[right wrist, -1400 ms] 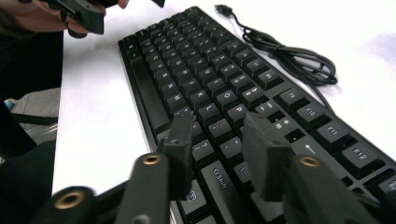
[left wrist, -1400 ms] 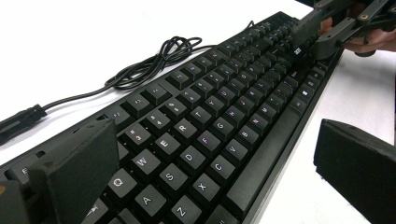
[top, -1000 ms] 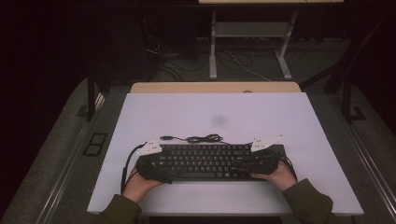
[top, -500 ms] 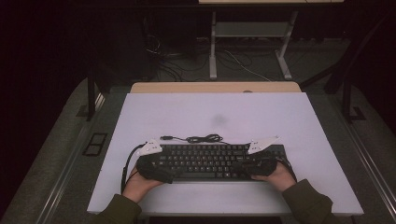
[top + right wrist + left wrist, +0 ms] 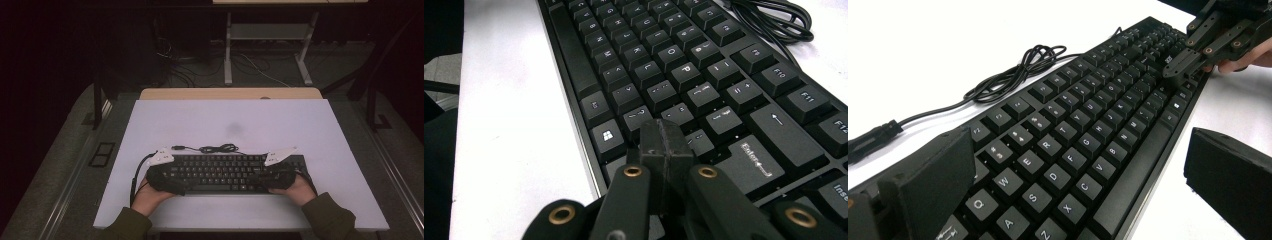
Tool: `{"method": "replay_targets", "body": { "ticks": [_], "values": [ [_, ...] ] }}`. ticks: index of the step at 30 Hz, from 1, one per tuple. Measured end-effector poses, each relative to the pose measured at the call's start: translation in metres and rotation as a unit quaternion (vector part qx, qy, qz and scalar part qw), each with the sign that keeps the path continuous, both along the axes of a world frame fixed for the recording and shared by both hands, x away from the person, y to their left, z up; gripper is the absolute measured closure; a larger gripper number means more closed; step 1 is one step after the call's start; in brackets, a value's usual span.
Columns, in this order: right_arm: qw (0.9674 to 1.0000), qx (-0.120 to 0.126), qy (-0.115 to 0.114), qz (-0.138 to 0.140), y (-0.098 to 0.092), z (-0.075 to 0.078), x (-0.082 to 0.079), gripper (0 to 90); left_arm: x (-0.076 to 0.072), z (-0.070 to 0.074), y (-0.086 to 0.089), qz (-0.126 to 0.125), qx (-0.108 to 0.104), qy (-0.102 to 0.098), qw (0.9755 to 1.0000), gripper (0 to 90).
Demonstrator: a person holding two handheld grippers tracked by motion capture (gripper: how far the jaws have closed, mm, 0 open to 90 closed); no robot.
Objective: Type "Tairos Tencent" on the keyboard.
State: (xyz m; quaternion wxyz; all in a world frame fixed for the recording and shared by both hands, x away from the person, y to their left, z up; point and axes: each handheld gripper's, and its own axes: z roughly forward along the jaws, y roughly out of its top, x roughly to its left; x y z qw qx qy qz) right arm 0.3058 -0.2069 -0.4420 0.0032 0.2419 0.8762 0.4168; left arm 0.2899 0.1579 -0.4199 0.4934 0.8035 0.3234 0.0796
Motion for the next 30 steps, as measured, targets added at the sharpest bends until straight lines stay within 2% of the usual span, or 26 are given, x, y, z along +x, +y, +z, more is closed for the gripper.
{"method": "replay_targets", "body": {
  "ticks": [9, 20, 26, 30],
  "values": [
    [1.0000, 0.002, 0.000, -0.001, 0.000, 0.000, 0.000, 89.5, 0.007, 0.001, -0.009, -0.006, 0.001, -0.001, 1.0000, 0.0],
    [1.0000, 0.002, 0.000, -0.001, 0.000, 0.000, 0.000, 89.5, 0.016, 0.001, -0.016, -0.008, -0.004, -0.001, 1.0000, 4.7],
    [1.0000, 0.002, 0.000, -0.001, 0.000, 0.000, 0.000, 89.5, 0.021, 0.000, -0.020, -0.009, -0.002, -0.001, 1.0000, 14.1],
    [1.0000, 0.002, 0.001, -0.001, 0.000, 0.000, 0.000, 89.5, 0.024, 0.000, -0.024, -0.018, -0.003, 0.005, 0.9998, 17.3]
  ]
}}
